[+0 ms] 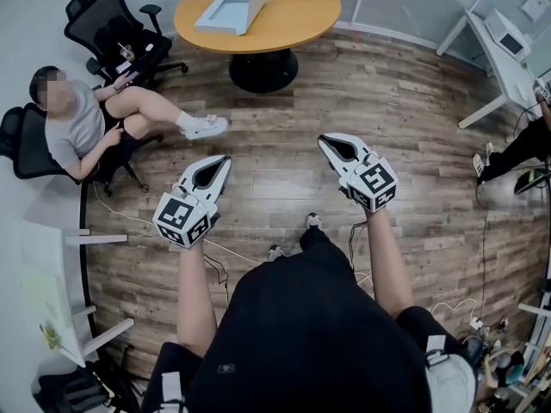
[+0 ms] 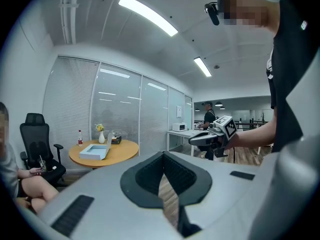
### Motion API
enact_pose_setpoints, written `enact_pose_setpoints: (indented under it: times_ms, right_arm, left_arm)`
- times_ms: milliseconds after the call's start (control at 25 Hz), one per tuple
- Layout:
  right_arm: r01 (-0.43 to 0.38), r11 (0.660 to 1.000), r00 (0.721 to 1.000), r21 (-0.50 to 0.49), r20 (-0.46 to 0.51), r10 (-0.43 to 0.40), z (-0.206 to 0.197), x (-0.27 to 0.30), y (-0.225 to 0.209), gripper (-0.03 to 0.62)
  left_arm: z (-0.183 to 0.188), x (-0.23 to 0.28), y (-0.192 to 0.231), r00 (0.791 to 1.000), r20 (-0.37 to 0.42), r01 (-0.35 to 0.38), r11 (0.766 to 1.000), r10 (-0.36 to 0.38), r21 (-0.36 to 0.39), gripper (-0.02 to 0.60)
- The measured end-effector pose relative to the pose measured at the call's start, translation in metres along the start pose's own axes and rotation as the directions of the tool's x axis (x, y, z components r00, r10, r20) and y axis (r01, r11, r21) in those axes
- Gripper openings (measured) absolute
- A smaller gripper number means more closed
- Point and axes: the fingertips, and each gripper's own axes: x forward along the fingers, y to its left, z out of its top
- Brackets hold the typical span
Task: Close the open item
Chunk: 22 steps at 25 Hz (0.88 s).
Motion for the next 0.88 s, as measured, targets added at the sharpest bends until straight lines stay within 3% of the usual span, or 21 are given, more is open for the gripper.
enact_pose_setpoints:
  times_ms: [360, 880]
  right_arm:
    - [-0.029, 1.0, 1.0, -0.003, -0.006, 0.029, -0.001, 0.015, -0.042, 0.008]
    - [-0.091, 0.996, 0.996, -0.02, -0.011, 0.091, -0.005, 0.006, -0.115, 0.008]
  left_arm:
    - [0.014, 0.033, 0.015, 0.999, 0.002, -0.034, 0.999, 0.034, -0.013, 0.006]
    - [0.028, 0.107, 0.005, 0.996, 0.02, -0.092, 0.995, 0.093, -0.022, 0.006]
